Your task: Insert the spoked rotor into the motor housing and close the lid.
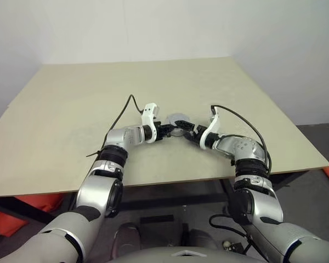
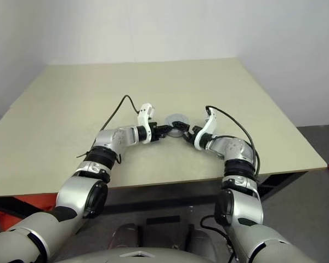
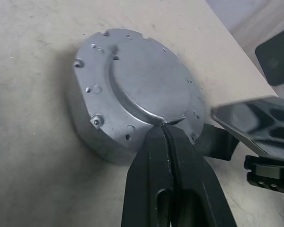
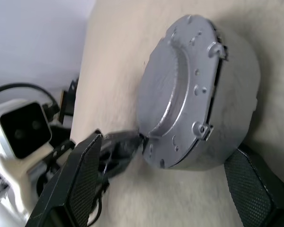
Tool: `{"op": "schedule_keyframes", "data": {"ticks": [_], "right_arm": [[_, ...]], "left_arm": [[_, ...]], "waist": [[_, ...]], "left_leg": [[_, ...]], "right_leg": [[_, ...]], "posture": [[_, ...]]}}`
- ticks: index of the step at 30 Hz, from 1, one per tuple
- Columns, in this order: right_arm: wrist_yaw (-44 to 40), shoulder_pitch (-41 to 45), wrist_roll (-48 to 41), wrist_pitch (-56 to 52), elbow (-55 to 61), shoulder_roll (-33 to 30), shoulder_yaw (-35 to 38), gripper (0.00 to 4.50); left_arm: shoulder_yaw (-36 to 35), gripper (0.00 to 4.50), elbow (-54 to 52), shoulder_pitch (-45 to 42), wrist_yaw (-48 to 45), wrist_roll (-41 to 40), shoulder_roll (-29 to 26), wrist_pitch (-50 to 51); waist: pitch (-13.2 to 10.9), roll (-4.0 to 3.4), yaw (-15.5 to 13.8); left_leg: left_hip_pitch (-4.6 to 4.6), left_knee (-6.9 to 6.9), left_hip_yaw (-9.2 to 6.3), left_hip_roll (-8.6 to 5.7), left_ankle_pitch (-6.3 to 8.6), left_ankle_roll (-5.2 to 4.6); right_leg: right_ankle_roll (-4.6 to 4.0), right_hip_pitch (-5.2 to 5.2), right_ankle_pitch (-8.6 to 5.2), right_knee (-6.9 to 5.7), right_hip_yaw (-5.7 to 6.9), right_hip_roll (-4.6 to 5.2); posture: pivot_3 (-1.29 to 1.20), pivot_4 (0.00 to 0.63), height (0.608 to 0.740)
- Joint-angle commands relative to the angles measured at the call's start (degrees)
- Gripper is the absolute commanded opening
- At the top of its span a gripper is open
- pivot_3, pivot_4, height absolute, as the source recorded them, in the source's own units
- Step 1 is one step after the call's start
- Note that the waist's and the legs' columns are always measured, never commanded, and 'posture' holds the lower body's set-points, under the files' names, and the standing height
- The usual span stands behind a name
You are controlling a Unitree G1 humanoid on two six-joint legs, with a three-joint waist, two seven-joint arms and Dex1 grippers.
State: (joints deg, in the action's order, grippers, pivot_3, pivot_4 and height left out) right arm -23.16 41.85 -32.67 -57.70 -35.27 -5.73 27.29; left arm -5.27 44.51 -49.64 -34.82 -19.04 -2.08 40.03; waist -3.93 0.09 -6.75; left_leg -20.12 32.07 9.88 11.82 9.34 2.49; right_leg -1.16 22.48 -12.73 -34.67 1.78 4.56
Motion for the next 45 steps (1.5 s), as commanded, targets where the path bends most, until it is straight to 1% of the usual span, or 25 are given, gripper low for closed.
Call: {"op": "schedule_keyframes", "data": {"ticks": [1,4,5,7,8,9,10,11,12,13,18,21,23,32,35,40,45], "right_arm": [[1.92,2.78,-0.23,5.94,-1.88,1.57,0.04,4.46],[3.24,3.69,-0.66,8.54,-3.27,2.71,0.39,4.46],[3.66,3.88,-0.83,8.95,-3.68,2.96,0.46,4.29],[3.28,4.09,-1.51,9.19,-3.87,3.29,0.35,3.85],[3.33,4.17,-1.88,9.09,-3.77,3.4,0.39,3.55],[3.49,4.3,-2.21,8.95,-3.66,3.48,0.48,3.15],[3.5,4.43,-2.38,8.94,-3.61,3.46,0.48,2.84],[3.53,4.57,-2.51,8.9,-3.53,3.43,0.49,2.44],[3.52,4.65,-2.68,8.9,-3.38,3.42,0.45,2.14],[3.53,4.72,-2.85,8.93,-3.36,3.37,0.41,1.97],[3.7,4.9,-3.3,9.38,-3.72,3.24,0.42,1.97],[4.01,5.02,-3.45,9.45,-4.08,3.26,0.59,1.64],[4.19,5.11,-3.56,9.49,-4.34,3.21,0.6,1.14],[7.15,5.9,-2.37,10.65,-6.09,3.21,0.16,1.14],[6.92,6.05,-2.57,11.0,-6.38,3.12,0.18,1.14],[8.53,7.11,-5.29,9.66,-6.82,3.52,2.47,1.14],[12.74,9.0,-8.6,9.44,-9.86,4.07,6.96,1.14]], "left_arm": [[0.09,0.0,-1.89,-0.62,-0.05,-0.1,-0.17,-0.26],[0.14,0.0,-2.0,-0.57,0.09,-0.06,-0.21,-0.25],[0.13,0.0,-2.05,-0.55,0.13,-0.06,-0.23,-0.24],[0.1,0.0,-2.1,-0.47,0.22,-0.02,-0.31,-0.24],[0.08,0.0,-2.13,-0.44,0.26,-0.01,-0.34,-0.25],[0.07,0.0,-2.15,-0.42,0.29,0.0,-0.37,-0.25],[0.04,0.0,-2.14,-0.42,0.33,0.01,-0.39,-0.26],[0.03,0.0,-2.11,-0.44,0.37,0.02,-0.4,-0.29],[0.03,0.0,-2.1,-0.43,0.42,0.02,-0.4,-0.32],[0.05,0.0,-2.12,-0.41,0.45,0.04,-0.39,-0.34],[0.14,0.0,-1.92,-0.41,0.45,0.05,-0.42,-0.68],[0.11,0.0,-1.74,-0.46,0.52,0.07,-0.45,-0.95],[0.1,0.0,-1.65,-0.47,0.59,0.08,-0.48,-1.1],[0.01,0.0,-1.48,-0.63,0.77,0.09,-0.67,-1.39],[-0.3,0.0,-1.53,-0.51,1.11,0.07,-0.89,-2.0],[-3.96,0.0,-2.67,-0.31,2.33,-2.18,-1.66,-3.35],[-10.18,0.0,-8.24,2.34,2.33,-8.17,-3.96,-1.59]], "waist": [[0.0,0.0,0.2],[0.0,0.0,0.81],[0.0,0.0,1.0],[0.0,0.0,1.12],[0.0,0.0,1.18],[0.0,0.0,1.2],[0.0,0.0,1.21],[0.01,-0.01,1.22],[0.01,-0.02,1.21],[0.02,-0.04,1.16],[0.03,-0.05,1.19],[0.01,-0.04,1.17],[0.0,-0.06,1.13],[0.0,-0.06,1.22],[0.0,-0.06,1.23],[0.0,-0.06,1.3],[-0.02,-0.08,1.67]], "left_leg": [[0.0,-0.01,0.01,0.0,0.0,0.0],[-0.02,-0.08,0.07,0.0,0.0,0.0],[-0.03,-0.08,0.07,0.0,0.0,0.0],[-0.07,-0.09,0.08,0.0,0.0,0.0],[-0.1,-0.09,0.08,0.0,0.01,-0.02],[-0.16,-0.1,0.08,-0.01,0.04,-0.07],[-0.22,-0.1,0.08,-0.01,0.06,-0.1],[-0.35,-0.1,0.08,-0.02,0.05,-0.08],[-0.43,-0.1,0.08,-0.03,0.06,-0.11],[-0.46,-0.1,0.08,-0.03,0.09,-0.14],[-0.58,-0.11,0.08,-0.03,0.22,-0.33],[-0.56,-0.1,0.09,-0.03,0.21,-0.32],[-0.54,-0.1,0.09,-0.02,0.22,-0.33],[-0.47,-0.11,0.09,-0.02,0.2,-0.3],[-0.45,-0.11,0.09,-0.02,0.21,-0.31],[-0.43,-0.11,0.09,-0.01,0.21,-0.32],[-0.53,-0.13,0.09,0.08,0.16,-0.23]], "right_leg": [[0.0,0.06,0.0,-0.01,0.01,0.0],[-0.02,0.13,0.02,-0.05,0.01,-0.01],[-0.04,0.14,0.03,-0.06,0.01,-0.01],[-0.09,0.18,0.06,-0.06,0.01,-0.01],[-0.13,0.19,0.09,-0.06,0.01,-0.01],[-0.26,0.25,0.17,-0.07,0.0,-0.01],[-0.51,0.32,0.32,-0.08,0.01,-0.02],[-0.67,0.44,0.45,-0.1,0.02,-0.03],[-0.71,0.52,0.47,-0.1,0.02,-0.06],[-0.73,0.53,0.47,-0.1,0.03,-0.09],[-0.85,0.55,0.4,-0.01,0.03,-0.1],[-0.84,0.55,0.4,-0.03,0.04,-0.09],[-0.82,0.56,0.41,-0.04,0.05,-0.1],[-0.81,0.51,0.41,-0.06,0.05,-0.11],[-0.81,0.51,0.41,-0.07,0.05,-0.12],[-0.79,0.51,0.42,-0.08,0.05,-0.13],[-0.83,0.69,0.44,-0.09,0.05,-0.26]], "posture": [[0.0,0.0,0.74],[0.0,0.0,0.74],[0.0,0.0,0.74],[0.0,0.0,0.74],[0.0,0.0,0.74],[0.0,0.0,0.74],[0.0,0.0,0.74],[0.0,0.0,0.74],[0.0,0.0,0.74],[0.0,0.0,0.74],[0.0,0.0,0.74],[0.0,0.0,0.74],[0.0,0.0,0.74],[0.0,0.0,0.74],[0.0,0.0,0.74],[0.0,0.0,0.74],[0.0,0.0,0.74]]}}
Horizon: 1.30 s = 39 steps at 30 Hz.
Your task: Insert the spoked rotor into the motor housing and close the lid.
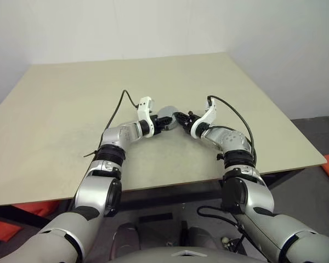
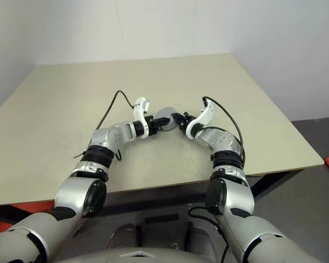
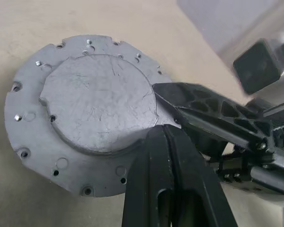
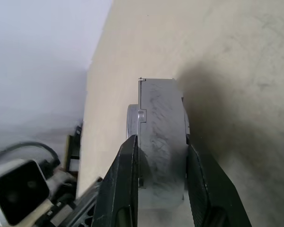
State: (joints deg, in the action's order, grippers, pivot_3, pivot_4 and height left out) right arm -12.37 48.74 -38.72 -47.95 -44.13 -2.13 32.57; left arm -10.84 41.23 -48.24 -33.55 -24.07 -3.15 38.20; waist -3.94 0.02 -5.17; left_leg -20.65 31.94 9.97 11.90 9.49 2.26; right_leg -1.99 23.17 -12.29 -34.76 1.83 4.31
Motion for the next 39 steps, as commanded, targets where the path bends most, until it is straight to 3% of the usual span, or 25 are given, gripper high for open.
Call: {"op": "schedule_keyframes", "data": {"ticks": [1,10,20,24,34,39], "right_arm": [[2.63,2.47,-3.22,-0.33,-1.47,0.56,2.43,1.14],[4.53,5.97,-11.12,-4.57,0.49,3.21,6.31,1.14],[6.46,7.74,-16.77,-9.44,6.37,5.78,6.04,1.14],[7.06,7.93,-17.46,-9.39,6.47,5.77,5.78,1.14],[7.59,8.14,-19.93,-14.55,9.23,6.23,4.52,1.14],[8.73,7.39,-21.93,-18.21,12.52,7.15,4.01,1.14]], "left_arm": [[-5.97,0.0,-6.45,1.76,1.16,-4.62,-3.39,0.93],[-16.61,0.0,-16.71,9.29,5.79,-15.09,-6.47,6.83],[-21.57,0.0,-30.46,18.39,10.72,-27.02,-4.79,13.31],[-24.09,0.85,-34.97,22.05,12.59,-33.37,-4.33,15.29],[-23.18,4.34,-36.95,22.93,16.54,-43.65,-3.42,17.31],[-23.01,4.43,-34.48,21.56,19.73,-49.1,-3.02,19.79]], "waist": [[-0.01,-0.01,0.15],[-0.11,-0.04,-0.22],[-0.13,-0.01,-0.74],[-0.14,0.01,-0.6],[-0.14,0.02,-0.57],[-0.13,0.03,-0.62]], "left_leg": [[-0.02,-0.03,0.0,0.0,-0.08,0.13],[-0.45,-0.03,0.0,-0.03,-0.07,0.13],[-1.35,0.3,-0.06,-0.02,0.02,-0.03],[-1.33,0.33,-0.07,-0.01,0.01,0.0],[-1.3,0.42,-0.12,0.01,-0.07,0.14],[-1.31,0.48,-0.13,-0.01,-0.08,0.14]], "right_leg": [[-0.02,0.05,0.01,-0.01,-0.01,-0.01],[-0.05,0.35,0.01,0.02,0.02,0.0],[-0.03,0.94,0.05,-0.02,0.14,0.02],[-0.01,0.93,0.05,-0.06,0.14,0.01],[0.26,0.92,0.22,-0.13,0.14,-0.01],[0.45,0.92,0.34,-0.14,0.11,-0.02]], "posture": [[0.0,0.0,0.74],[0.0,0.0,0.74],[0.0,0.0,0.74],[0.0,0.0,0.74],[0.0,0.0,0.74],[0.0,0.0,0.74]]}}
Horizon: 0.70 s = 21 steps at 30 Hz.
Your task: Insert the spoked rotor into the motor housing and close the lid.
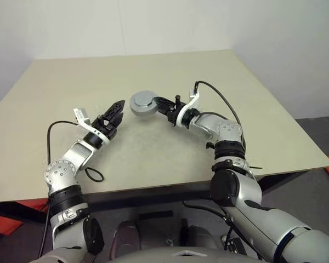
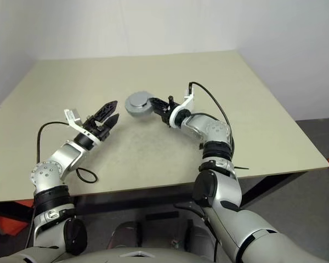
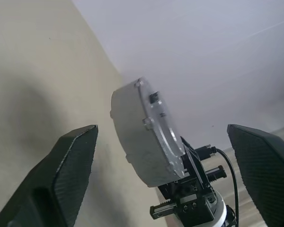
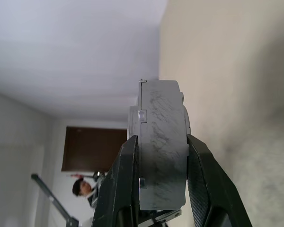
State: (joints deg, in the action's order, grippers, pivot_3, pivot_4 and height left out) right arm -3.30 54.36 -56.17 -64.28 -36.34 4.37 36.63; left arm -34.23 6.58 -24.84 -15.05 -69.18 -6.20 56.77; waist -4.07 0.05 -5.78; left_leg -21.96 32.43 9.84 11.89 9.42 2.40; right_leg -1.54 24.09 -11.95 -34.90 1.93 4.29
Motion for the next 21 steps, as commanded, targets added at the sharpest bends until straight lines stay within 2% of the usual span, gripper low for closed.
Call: {"op": "schedule_keyframes", "data": {"ticks": [1,10,17,20,21], "right_arm": [[-0.19,1.59,-4.9,-2.48,5.34,0.83,-0.17,1.14],[-0.02,-1.46,-8.03,-9.51,12.02,2.63,-3.22,1.14],[0.5,-2.08,-8.32,-9.35,13.29,2.73,-4.14,1.14],[0.69,-1.74,-7.89,-8.42,12.9,2.44,-3.94,1.14],[0.73,-1.66,-7.76,-8.15,12.72,2.33,-3.91,1.14]], "left_arm": [[0.53,4.43,0.49,-1.98,1.66,-4.74,0.08,1.47],[2.15,4.43,2.59,-3.27,2.77,-11.06,1.47,2.08],[4.68,4.43,3.37,-3.6,3.18,-9.04,1.38,-0.1],[4.51,3.9,3.47,-3.18,3.31,-8.8,1.13,-1.53],[4.45,3.57,3.45,-3.06,3.23,-8.84,1.02,-1.85]], "waist": [[0.0,0.0,-0.03],[0.01,0.02,-0.23],[0.01,0.02,-0.24],[0.01,0.02,-0.2],[0.01,0.02,-0.2]], "left_leg": [[0.0,0.01,0.0,0.0,0.0,0.0],[-0.01,0.19,-0.01,-0.02,0.0,0.0],[0.0,0.46,-0.04,-0.01,-0.03,0.06],[0.01,0.57,-0.04,-0.01,-0.06,0.1],[0.02,0.58,-0.04,-0.01,-0.07,0.13]], "right_leg": [[0.01,0.0,0.01,0.0,-0.01,0.0],[0.17,-0.02,0.1,-0.09,-0.1,0.0],[0.36,-0.07,0.25,-0.2,-0.17,0.01],[0.42,-0.08,0.3,-0.26,-0.22,0.01],[0.43,-0.08,0.32,-0.27,-0.23,0.01]], "posture": [[0.0,0.0,0.74],[0.0,0.0,0.74],[0.0,0.0,0.74],[0.0,0.0,0.74],[0.0,0.0,0.74]]}}
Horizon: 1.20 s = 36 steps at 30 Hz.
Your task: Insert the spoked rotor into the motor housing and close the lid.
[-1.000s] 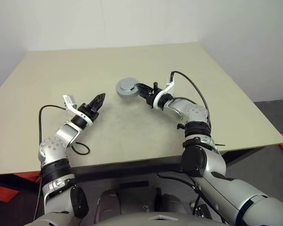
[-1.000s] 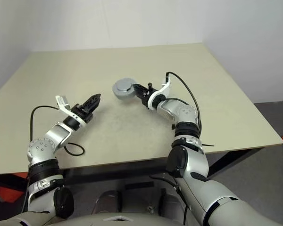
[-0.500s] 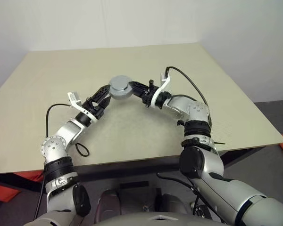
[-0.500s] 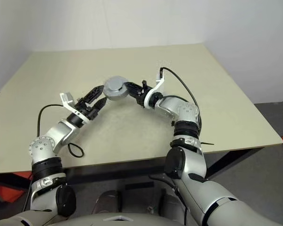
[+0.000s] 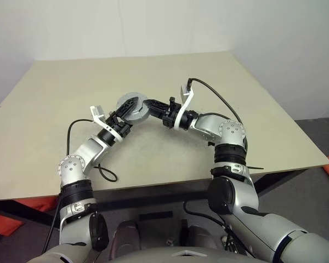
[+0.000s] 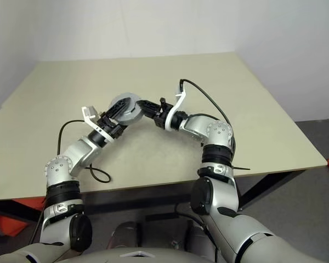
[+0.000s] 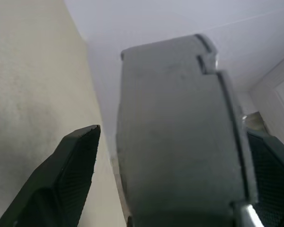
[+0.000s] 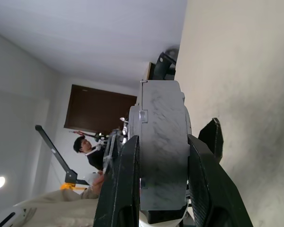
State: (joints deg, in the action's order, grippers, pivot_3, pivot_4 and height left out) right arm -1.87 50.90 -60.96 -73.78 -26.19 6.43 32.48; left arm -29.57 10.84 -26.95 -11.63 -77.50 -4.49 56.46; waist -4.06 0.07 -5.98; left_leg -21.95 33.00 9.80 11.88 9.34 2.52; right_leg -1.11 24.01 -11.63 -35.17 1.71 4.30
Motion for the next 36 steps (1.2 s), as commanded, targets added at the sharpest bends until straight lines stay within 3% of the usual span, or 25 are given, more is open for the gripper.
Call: {"op": "schedule_keyframes", "data": {"ticks": [1,4,13,21,29,36], "right_arm": [[-0.61,1.86,-2.83,1.64,2.35,0.16,0.25,1.14],[-0.49,2.05,-2.36,2.64,1.6,-0.19,0.14,1.14],[-2.99,1.36,2.93,9.2,-0.2,-1.58,-3.23,1.14],[-3.45,1.82,14.51,26.38,-2.56,-3.24,-7.99,3.83],[-5.06,2.52,16.67,31.49,-6.1,-4.15,-7.58,3.83],[-5.76,1.61,17.19,32.43,-4.87,-4.85,-7.96,3.83]], "left_arm": [[-0.2,3.21,-0.79,-0.88,-0.25,-0.55,-0.79,-1.74],[-0.13,2.31,-0.56,-0.78,-0.48,-0.6,-1.16,-2.31],[0.82,2.31,2.44,-1.35,-2.33,0.61,-2.93,-3.25],[0.74,2.31,2.14,-0.76,-2.44,2.51,-2.6,-5.45],[-5.1,2.31,7.35,-2.75,4.04,10.07,-3.94,-20.26],[-8.06,2.31,13.14,-4.65,7.41,13.78,-6.75,-24.87]], "waist": [[0.0,0.0,0.0],[0.0,0.01,-0.02],[0.01,0.02,0.03],[0.02,0.04,-0.12],[0.01,0.05,0.49],[0.01,0.16,0.07]], "left_leg": [[0.01,0.0,0.0,0.0,-0.03,0.05],[0.01,0.02,0.0,0.0,-0.07,0.11],[0.05,0.05,-0.01,0.0,-0.1,0.15],[0.01,0.11,-0.02,-0.01,-0.1,0.16],[0.05,0.13,-0.03,0.0,-0.1,0.15],[0.03,0.16,-0.06,0.0,-0.09,0.13]], "right_leg": [[0.0,0.0,0.02,-0.01,-0.01,0.0],[0.0,0.01,0.04,-0.05,-0.02,0.0],[-0.01,0.0,0.04,-0.15,-0.04,0.0],[-0.01,0.0,0.05,-0.19,-0.03,0.02],[-0.03,0.0,0.06,-0.26,-0.04,0.0],[-0.05,0.0,0.08,-0.26,-0.04,-0.03]], "posture": [[0.0,0.0,0.74],[0.0,0.0,0.74],[0.0,0.0,0.74],[0.0,0.0,0.74],[0.0,0.0,0.74],[0.0,0.0,0.74]]}}
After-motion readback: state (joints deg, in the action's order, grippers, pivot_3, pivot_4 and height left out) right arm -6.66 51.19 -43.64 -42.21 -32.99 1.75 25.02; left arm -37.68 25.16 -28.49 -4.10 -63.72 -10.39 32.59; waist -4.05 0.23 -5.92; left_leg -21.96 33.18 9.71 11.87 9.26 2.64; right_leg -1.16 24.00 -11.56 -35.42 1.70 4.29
